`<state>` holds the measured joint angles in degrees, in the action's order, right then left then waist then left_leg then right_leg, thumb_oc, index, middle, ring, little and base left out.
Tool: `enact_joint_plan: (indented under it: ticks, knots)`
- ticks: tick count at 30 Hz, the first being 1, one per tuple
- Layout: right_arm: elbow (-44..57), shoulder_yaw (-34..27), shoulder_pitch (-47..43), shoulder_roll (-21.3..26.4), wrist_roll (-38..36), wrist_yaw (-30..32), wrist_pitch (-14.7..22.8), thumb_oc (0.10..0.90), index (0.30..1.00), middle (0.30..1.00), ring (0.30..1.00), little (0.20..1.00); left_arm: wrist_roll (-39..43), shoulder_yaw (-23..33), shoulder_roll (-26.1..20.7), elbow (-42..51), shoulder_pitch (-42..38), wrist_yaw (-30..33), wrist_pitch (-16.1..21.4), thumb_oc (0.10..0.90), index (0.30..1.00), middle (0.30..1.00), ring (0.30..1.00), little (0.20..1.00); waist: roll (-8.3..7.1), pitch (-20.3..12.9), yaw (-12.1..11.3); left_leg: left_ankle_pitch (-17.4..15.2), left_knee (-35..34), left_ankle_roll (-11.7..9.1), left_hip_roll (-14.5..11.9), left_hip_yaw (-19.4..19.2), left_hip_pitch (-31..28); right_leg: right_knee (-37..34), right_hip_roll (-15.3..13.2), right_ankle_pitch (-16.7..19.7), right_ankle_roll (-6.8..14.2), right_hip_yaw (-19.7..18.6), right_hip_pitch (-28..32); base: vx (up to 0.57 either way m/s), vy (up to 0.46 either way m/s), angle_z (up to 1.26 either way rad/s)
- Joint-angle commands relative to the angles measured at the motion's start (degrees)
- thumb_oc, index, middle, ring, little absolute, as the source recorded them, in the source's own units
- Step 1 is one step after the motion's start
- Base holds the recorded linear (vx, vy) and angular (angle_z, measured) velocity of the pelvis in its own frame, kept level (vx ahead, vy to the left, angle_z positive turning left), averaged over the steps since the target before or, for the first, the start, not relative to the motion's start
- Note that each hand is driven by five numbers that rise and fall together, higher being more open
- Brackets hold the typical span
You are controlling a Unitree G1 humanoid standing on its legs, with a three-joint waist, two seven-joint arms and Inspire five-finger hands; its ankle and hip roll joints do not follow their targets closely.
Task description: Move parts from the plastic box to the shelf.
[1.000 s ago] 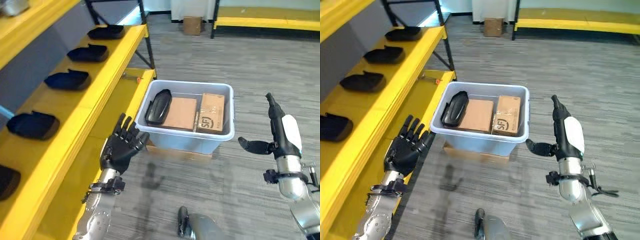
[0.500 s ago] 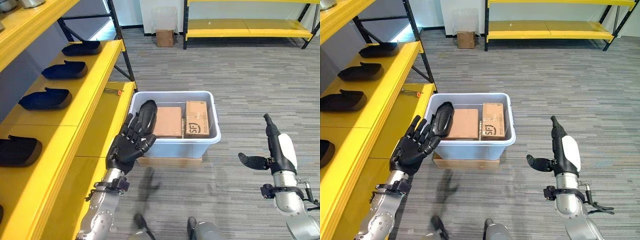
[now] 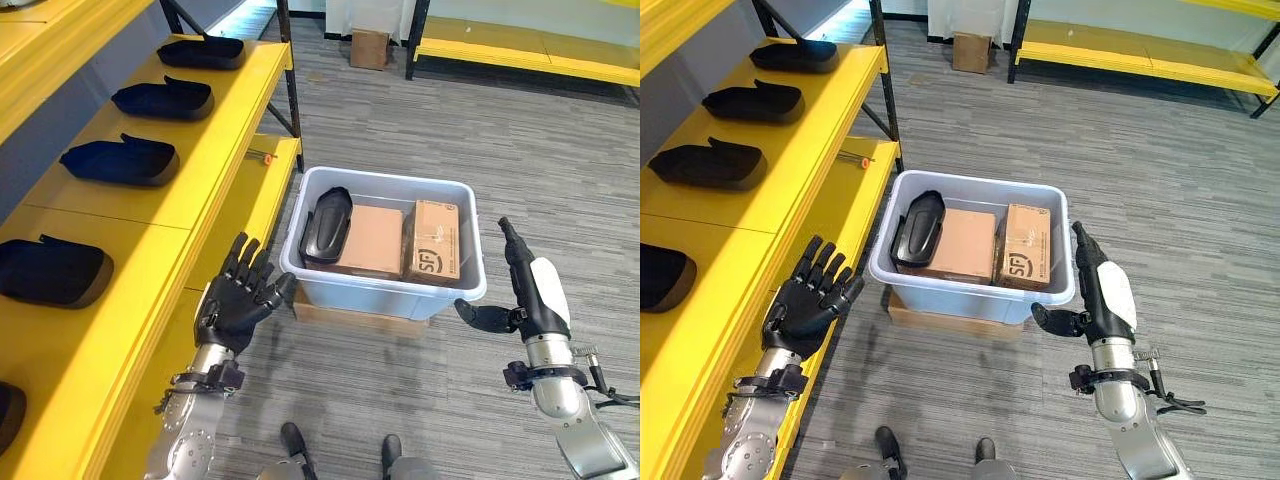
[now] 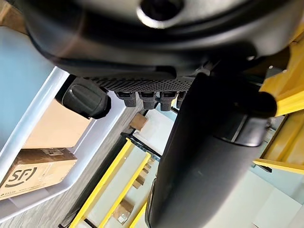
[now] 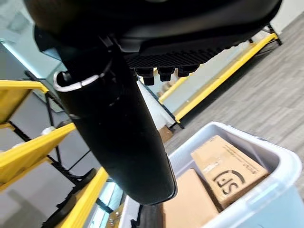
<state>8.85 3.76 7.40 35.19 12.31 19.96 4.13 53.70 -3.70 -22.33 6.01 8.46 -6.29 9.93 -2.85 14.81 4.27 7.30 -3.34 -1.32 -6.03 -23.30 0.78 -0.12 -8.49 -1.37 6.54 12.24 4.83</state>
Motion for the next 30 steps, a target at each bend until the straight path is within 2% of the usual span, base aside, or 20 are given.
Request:
enact_joint_plan:
  ticks: [1, 4, 6, 8, 9, 11, 12, 13, 14, 15, 16, 17, 19, 21, 25, 30]
  knots:
    - [5.95, -0.88, -7.00, 1.57, 0.08, 4.09, 6.40, 0.900, 1.000, 1.000, 1.000, 1.000, 0.15, 2.72, -3.33, 7.16, -3.65, -7.03, 2.44, 0.900, 1.000, 1.000, 1.000, 1.000, 0.18, -3.28, -1.12, -6.14, 5.57, -2.20, -3.62, 2.09, 1.42, 8.95, 0.75, -5.68, -0.29, 3.23, -2.27, 0.15, 0.113, -0.01]
    - [5.36, -0.55, -7.57, 1.62, 0.81, 3.91, 6.00, 0.900, 1.000, 1.000, 1.000, 1.000, 0.30, 2.78, -3.70, 6.63, -3.79, -7.72, 1.75, 0.900, 1.000, 1.000, 1.000, 1.000, 0.28, -3.19, -1.20, -6.95, 6.72, -1.34, -3.31, 2.08, 1.37, 12.12, 0.85, -7.29, -0.57, 3.28, -2.40, 0.13, 0.121, -0.03]
    - [5.50, -0.89, -7.62, 1.73, 1.87, 4.97, 5.25, 0.900, 1.000, 1.000, 1.000, 1.000, 0.56, 3.12, -3.81, 6.16, -3.81, -8.03, 2.55, 0.900, 1.000, 1.000, 1.000, 1.000, 0.43, -3.17, -1.36, -7.42, 6.99, -0.50, -2.87, 1.84, 0.96, 15.77, 0.82, -8.77, -0.57, 3.82, -2.79, 0.16, 0.173, -0.03]
    - [5.10, -1.01, -8.27, 1.07, 0.98, 5.57, 4.08, 0.900, 1.000, 1.000, 1.000, 1.000, 0.90, 3.78, -4.13, 6.62, -3.52, -8.22, 0.73, 0.900, 1.000, 1.000, 1.000, 1.000, 0.74, -2.75, -1.89, -7.75, 5.79, 1.05, -1.77, 1.40, -0.25, 26.69, -0.24, -8.59, 1.16, 4.79, -5.92, 0.14, 0.172, -0.12]
    - [5.01, -0.82, -8.62, 0.79, 1.22, 5.76, 4.08, 0.900, 1.000, 1.000, 1.000, 1.000, 0.27, 3.77, -4.10, 6.77, -3.43, -8.27, 0.31, 0.900, 1.000, 1.000, 1.000, 1.000, 1.12, -2.36, -1.92, -7.70, 4.89, 1.51, -1.75, 1.35, -1.20, 32.39, -0.69, -7.11, 2.31, 5.22, -8.36, 0.13, 0.064, -0.36]
    - [5.48, -1.34, -8.21, 0.26, 1.08, 5.50, 4.12, 0.900, 1.000, 1.000, 1.000, 1.000, -0.36, 3.75, -3.77, 7.29, -2.06, -7.60, 0.11, 0.900, 1.000, 1.000, 1.000, 1.000, 0.85, -1.64, -1.98, -7.67, 3.67, 1.67, -0.92, 0.45, -2.99, 33.54, -2.32, -3.71, 3.34, 5.74, -10.91, 0.15, -0.065, -0.53]
    - [5.82, -1.60, -7.47, -0.42, 1.34, 4.37, 4.68, 0.900, 1.000, 1.000, 1.000, 1.000, 1.00, 3.97, -3.84, 7.67, -0.79, -6.23, 1.33, 0.900, 1.000, 1.000, 1.000, 1.000, 0.90, -1.28, -2.24, -7.88, 3.20, 1.09, -0.88, -0.25, -4.47, 28.80, -5.20, -1.01, 3.20, 6.66, -11.73, 0.12, -0.133, -0.49]
    - [5.84, -1.59, -7.42, -0.52, 1.39, 4.23, 4.67, 0.900, 1.000, 1.000, 1.000, 1.000, 1.02, 3.99, -3.87, 7.70, -0.72, -6.06, 1.54, 0.900, 1.000, 1.000, 1.000, 1.000, 0.95, -1.22, -2.28, -7.92, 3.17, 1.01, -0.98, -0.32, -4.64, 28.10, -5.32, -0.72, 3.19, 6.77, -11.64, 0.14, -0.280, -0.46]
    - [6.11, -1.53, -7.23, -1.05, 1.88, 3.75, 4.88, 0.900, 1.000, 1.000, 1.000, 1.000, 1.42, 4.46, -4.10, 7.83, -0.41, -5.30, 2.47, 0.900, 1.000, 1.000, 1.000, 1.000, 0.76, -0.97, -2.43, -8.41, 3.16, 0.36, -1.59, -0.60, -5.13, 21.47, -7.46, 1.81, 3.41, 7.55, -12.00, 0.13, -0.579, -0.56]
    - [6.57, -1.06, -6.44, -1.67, 2.05, 5.18, 4.30, 0.900, 1.000, 1.000, 1.000, 1.000, 0.97, 4.48, -4.78, 8.09, -1.01, -5.90, 1.97, 0.900, 1.000, 1.000, 1.000, 1.000, -0.72, -0.29, -1.72, -10.72, 3.56, -0.61, -2.56, -0.06, -5.78, 9.61, -11.22, 11.64, 6.34, 4.82, -14.95, 0.14, -0.574, -0.44]
    - [6.52, -0.96, -6.44, -1.77, 2.02, 5.29, 4.21, 0.900, 1.000, 1.000, 1.000, 1.000, 0.90, 4.45, -4.84, 8.19, -1.01, -5.84, 1.91, 0.900, 1.000, 1.000, 1.000, 1.000, -0.80, -0.16, -1.79, -11.24, 3.80, -0.53, -2.57, -0.15, -5.91, 9.60, -11.53, 12.17, 6.75, 4.24, -15.29, 0.16, -0.650, -0.20]
    - [6.69, -1.51, -5.34, -2.04, 1.53, 4.94, 3.98, 0.900, 1.000, 1.000, 1.000, 1.000, 0.70, 3.91, -4.97, 8.60, -1.07, -4.65, 2.30, 0.900, 1.000, 1.000, 1.000, 1.000, -0.65, -0.24, -1.16, -11.26, 4.41, -1.55, -4.28, 0.88, -5.78, 5.96, -9.77, 8.71, 7.45, 2.08, -12.82, 0.10, -0.281, 0.15]
    - [6.69, -1.92, -4.39, -2.02, 1.77, 4.61, 4.23, 0.900, 1.000, 1.000, 1.000, 1.000, 0.92, 3.73, -4.77, 8.26, -1.05, -4.04, 2.37, 0.900, 1.000, 1.000, 1.000, 1.000, -0.67, -0.70, -0.99, -10.69, 4.48, -1.96, -4.58, 1.51, -5.21, 4.01, -9.26, 8.58, 7.45, 1.60, -11.86, 0.11, -0.288, 0.48]
    - [5.74, -1.29, -4.36, -1.22, 1.82, 4.02, 2.79, 0.900, 1.000, 1.000, 1.000, 1.000, 1.17, 3.20, -3.82, 9.09, -0.26, -4.10, 2.73, 0.900, 1.000, 1.000, 1.000, 1.000, -0.02, -1.76, -1.41, -8.23, 4.09, -4.77, -6.74, -0.27, -4.75, 1.52, -8.06, 6.83, 6.83, 4.67, -8.20, 0.15, -0.282, 0.72]
    - [5.74, -1.00, -4.26, 0.31, 0.55, 4.22, 1.69, 0.900, 1.000, 1.000, 1.000, 1.000, 0.83, 3.08, -3.67, 10.43, 0.65, -3.53, 2.46, 0.900, 1.000, 1.000, 1.000, 1.000, 0.43, -2.30, -1.16, -7.51, 4.06, -5.58, -7.95, -0.44, -4.68, 1.17, -7.03, 5.54, 5.66, 5.55, -6.82, 0.09, -0.105, -0.03]
    - [6.05, -0.69, -4.05, 1.94, -0.44, 3.38, 2.89, 0.900, 1.000, 1.000, 1.000, 1.000, 3.04, 3.81, -3.93, 10.56, 0.97, -3.01, 1.89, 0.900, 1.000, 1.000, 1.000, 1.000, 0.92, -2.60, -0.34, -6.97, 4.70, -5.73, -9.42, -0.78, -4.49, 2.49, -6.00, 3.90, 4.11, 5.25, -6.82, 0.06, -0.059, -0.15]
